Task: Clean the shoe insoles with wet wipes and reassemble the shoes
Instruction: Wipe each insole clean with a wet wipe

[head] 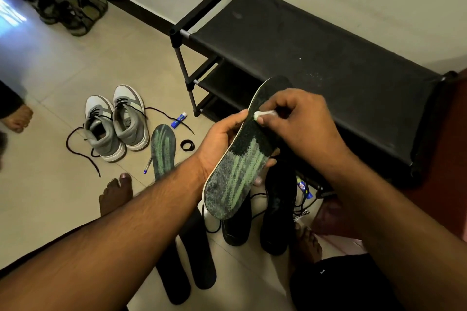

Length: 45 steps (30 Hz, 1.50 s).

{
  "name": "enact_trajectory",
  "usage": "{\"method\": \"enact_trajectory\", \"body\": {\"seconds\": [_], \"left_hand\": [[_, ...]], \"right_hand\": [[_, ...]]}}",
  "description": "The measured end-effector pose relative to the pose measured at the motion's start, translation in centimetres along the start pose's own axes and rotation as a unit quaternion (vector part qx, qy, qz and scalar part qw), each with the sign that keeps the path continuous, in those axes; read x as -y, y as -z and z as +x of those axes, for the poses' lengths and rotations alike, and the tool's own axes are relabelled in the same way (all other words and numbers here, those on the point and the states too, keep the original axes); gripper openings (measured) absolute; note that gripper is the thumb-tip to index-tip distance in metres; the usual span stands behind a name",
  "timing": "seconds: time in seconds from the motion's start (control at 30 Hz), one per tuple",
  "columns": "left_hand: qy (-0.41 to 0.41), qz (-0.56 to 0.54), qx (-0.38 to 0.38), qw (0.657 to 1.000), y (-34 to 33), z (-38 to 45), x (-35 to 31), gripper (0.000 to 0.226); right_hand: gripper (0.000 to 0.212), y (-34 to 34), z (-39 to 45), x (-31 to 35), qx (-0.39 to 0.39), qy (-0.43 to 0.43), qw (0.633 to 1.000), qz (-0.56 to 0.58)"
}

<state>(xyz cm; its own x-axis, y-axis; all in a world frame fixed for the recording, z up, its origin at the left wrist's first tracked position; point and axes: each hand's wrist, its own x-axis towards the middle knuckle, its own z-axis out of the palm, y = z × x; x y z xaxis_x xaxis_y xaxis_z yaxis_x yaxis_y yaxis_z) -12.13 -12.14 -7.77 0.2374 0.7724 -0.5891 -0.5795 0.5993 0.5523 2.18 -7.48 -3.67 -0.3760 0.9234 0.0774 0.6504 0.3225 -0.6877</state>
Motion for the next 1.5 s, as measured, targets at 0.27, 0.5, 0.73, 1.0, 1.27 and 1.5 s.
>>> {"method": "enact_trajectory", "body": {"seconds": [0.27, 0.5, 0.73, 1.0, 1.27, 1.5], "left_hand": [[-0.033, -0.023, 0.017, 0.999, -0.4, -0.2, -0.4, 0.068], [0.01, -0.042, 0.074, 0.996, 0.5, -0.2, -0.7, 0.042], [-0.008, -0.09, 0.059, 0.994, -0.1, 0.7, -2.8, 0.043], [-0.011, -0.097, 0.049, 0.994, -0.5, 3.5, -4.2, 0.049], [-0.024, -0.106, 0.052, 0.993, 0.1, 4.4, -4.2, 0.048], [-0.023, -0.14, 0.046, 0.989, 0.1, 5.1, -4.1, 0.043]], "right_hand": [[0.012, -0.9, -1.0, 1.9, 0.23, 0.017, 0.961, 0.154], [0.006, 0.2, 0.0, 0.1, -0.036, -0.006, 0.993, 0.11], [0.008, 0.8, 1.0, 0.7, 0.119, -0.014, 0.973, 0.198], [0.006, 0.2, 4.0, -1.7, -0.024, -0.004, 0.983, 0.184], [0.005, -0.2, 4.6, -2.2, 0.013, 0.056, 0.995, 0.083], [0.009, 0.0, 4.9, -1.9, 0.137, 0.059, 0.982, 0.119]]}}
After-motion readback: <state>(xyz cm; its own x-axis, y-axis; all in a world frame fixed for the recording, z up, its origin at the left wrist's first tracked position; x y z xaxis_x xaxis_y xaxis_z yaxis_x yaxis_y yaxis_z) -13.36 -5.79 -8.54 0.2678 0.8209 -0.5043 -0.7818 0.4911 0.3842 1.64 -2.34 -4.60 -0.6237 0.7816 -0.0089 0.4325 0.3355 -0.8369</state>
